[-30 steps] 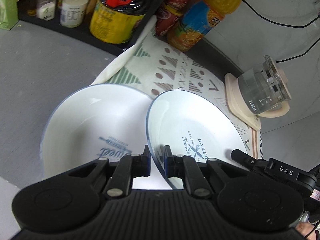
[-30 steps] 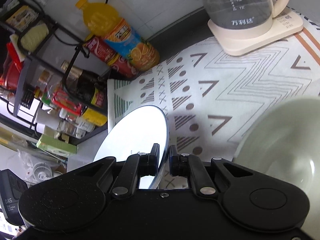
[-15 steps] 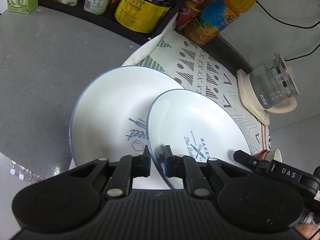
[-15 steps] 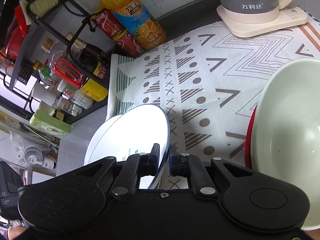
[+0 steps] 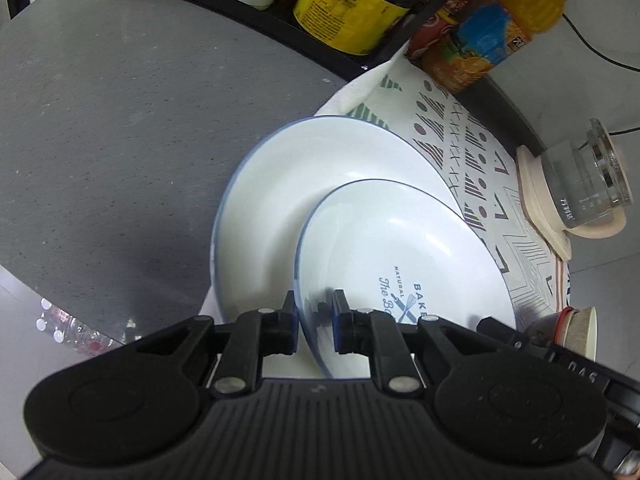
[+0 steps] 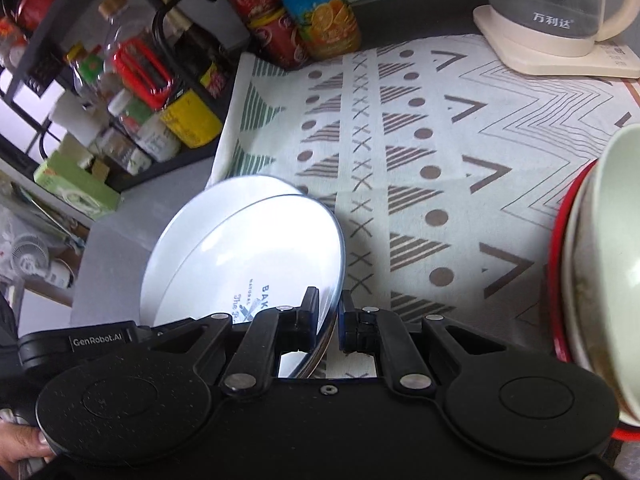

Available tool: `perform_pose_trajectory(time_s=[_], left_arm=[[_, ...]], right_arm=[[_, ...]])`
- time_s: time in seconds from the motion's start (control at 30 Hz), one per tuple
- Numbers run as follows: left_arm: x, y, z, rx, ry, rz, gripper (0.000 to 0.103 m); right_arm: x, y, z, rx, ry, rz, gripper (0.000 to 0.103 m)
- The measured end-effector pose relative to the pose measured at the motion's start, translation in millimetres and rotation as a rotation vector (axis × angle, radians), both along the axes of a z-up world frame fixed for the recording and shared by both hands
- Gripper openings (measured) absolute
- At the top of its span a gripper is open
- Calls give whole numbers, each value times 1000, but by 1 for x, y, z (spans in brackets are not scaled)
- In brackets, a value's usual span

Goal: Organize plates and bowls
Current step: 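Carry the 'Bakery' plate with both tools and lower it onto the 'Sweet' plate, then open both tools and withdraw from the plate stack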

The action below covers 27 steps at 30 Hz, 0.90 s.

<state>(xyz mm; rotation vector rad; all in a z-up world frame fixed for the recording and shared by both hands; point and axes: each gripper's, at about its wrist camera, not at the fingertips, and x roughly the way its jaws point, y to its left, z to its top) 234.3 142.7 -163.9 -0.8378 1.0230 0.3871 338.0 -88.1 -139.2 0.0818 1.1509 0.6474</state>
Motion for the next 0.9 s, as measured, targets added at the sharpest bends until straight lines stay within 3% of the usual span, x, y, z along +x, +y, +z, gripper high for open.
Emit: perform_pose_trajectory(time_s=[0.4,0.53,0.7,0.9], left_arm=[[6,4,3,46,68,17,16],[-2,10,25,71,20,60,17],[-9,14,34,133,-2,71,34],[-7,19,28,91,-15,68,36]], right_arm=[[-7,12,-13,-35,3,5,9],[-8,17,-12,-57,-17,14,10],[-6,18,-13,-64,-26,0,11],[-6,23,-15,-85,-31,4,14]])
